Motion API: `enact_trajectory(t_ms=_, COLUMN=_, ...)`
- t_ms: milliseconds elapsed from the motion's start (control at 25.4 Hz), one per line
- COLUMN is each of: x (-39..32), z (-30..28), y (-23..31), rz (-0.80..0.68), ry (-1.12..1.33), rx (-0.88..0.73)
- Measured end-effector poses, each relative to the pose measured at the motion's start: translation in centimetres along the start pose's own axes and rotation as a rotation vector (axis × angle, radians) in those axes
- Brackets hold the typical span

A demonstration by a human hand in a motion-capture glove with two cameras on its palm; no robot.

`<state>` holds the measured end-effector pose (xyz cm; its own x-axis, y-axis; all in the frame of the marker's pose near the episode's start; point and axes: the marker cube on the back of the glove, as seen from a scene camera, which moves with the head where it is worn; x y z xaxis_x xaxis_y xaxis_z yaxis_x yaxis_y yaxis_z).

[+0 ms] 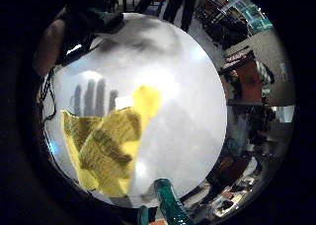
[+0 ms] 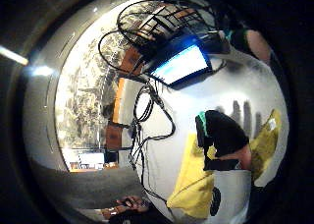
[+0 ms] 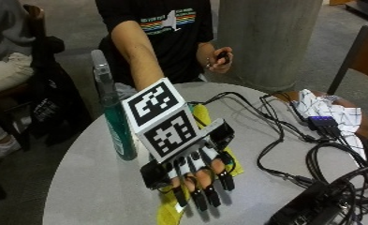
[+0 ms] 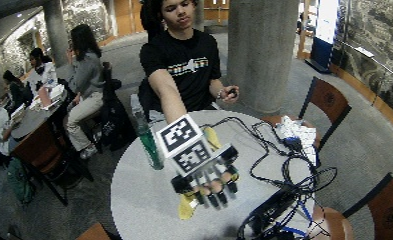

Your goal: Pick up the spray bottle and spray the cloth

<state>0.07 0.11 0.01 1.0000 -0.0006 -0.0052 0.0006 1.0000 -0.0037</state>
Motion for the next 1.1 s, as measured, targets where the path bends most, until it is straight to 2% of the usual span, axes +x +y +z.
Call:
enact_trajectory(t_ms=354, x=0.2, z=0.3, y=0.4, rz=-0.008, ry=0.07, rx=-0.01)
enact_trajectory(t_ms=668, x=-1.2, z=-4.5, y=0.5, rz=-0.062, ry=0.147, rx=0.132)
enact_trajectory(t_ms=1101, x=-2.6, z=-6.9, y=0.9, rz=-0.077, ry=0.228, rx=0.118)
